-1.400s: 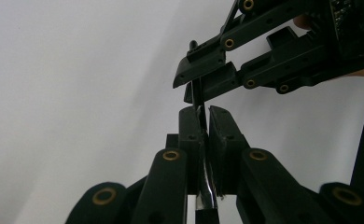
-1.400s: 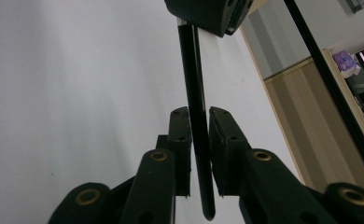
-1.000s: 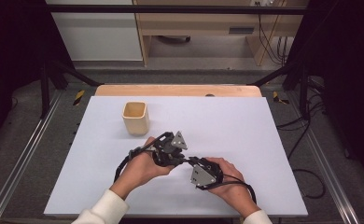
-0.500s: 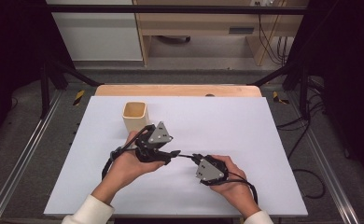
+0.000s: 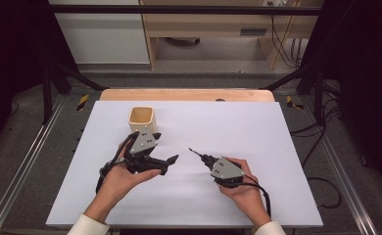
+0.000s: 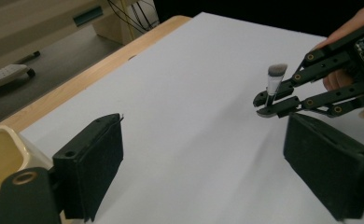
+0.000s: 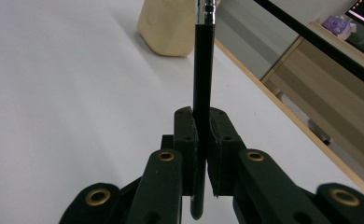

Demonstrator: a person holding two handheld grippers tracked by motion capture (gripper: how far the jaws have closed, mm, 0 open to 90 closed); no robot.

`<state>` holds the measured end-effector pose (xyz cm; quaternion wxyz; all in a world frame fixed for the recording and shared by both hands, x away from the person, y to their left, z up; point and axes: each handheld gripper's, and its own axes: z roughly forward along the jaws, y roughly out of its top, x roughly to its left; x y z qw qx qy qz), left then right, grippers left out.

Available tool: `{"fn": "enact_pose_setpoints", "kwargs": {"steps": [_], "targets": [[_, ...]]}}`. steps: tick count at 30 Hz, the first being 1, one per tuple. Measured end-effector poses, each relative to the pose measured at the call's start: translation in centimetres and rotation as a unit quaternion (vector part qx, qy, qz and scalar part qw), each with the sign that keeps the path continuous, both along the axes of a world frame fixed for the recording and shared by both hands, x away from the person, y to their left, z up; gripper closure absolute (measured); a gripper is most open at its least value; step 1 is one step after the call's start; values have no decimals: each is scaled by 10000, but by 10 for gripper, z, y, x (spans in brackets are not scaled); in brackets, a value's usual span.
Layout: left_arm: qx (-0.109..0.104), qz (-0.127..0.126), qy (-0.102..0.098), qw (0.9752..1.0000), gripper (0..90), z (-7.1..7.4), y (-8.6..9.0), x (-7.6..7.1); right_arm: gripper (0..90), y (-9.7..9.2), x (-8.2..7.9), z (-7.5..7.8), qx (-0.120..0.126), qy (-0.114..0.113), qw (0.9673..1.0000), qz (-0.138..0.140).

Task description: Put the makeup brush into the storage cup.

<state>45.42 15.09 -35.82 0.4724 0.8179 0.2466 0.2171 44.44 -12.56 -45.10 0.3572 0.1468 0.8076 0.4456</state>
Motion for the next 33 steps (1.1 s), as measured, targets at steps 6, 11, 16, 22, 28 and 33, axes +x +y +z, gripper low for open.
{"fn": "enact_pose_setpoints", "kwargs": {"steps": [6, 11, 16, 22, 28, 33], "targets": [[-440, 81, -181, 9988, 60, -5, 4, 0, 834, -2, 3, 3, 649, 276, 9975, -38], [-734, 120, -317, 9967, 46, -6, 2, -1, 834, 0, 6, 4, 1092, 491, 9928, -16], [-878, 165, -399, 9952, 46, -11, -4, -1, 834, 2, 9, 4, 1424, 669, 9875, 3], [-1062, 179, -415, 9933, 62, -16, -15, -2, 834, 4, 12, 4, 1913, 954, 9769, 35], [-1296, 162, -373, 9907, 98, -18, -28, -3, 834, 7, 13, 3, 2133, 1142, 9702, 104], [-1402, 93, -277, 9897, 121, -24, -41, -2, 834, 10, 12, 3, 2184, 1217, 9681, 146]]}}
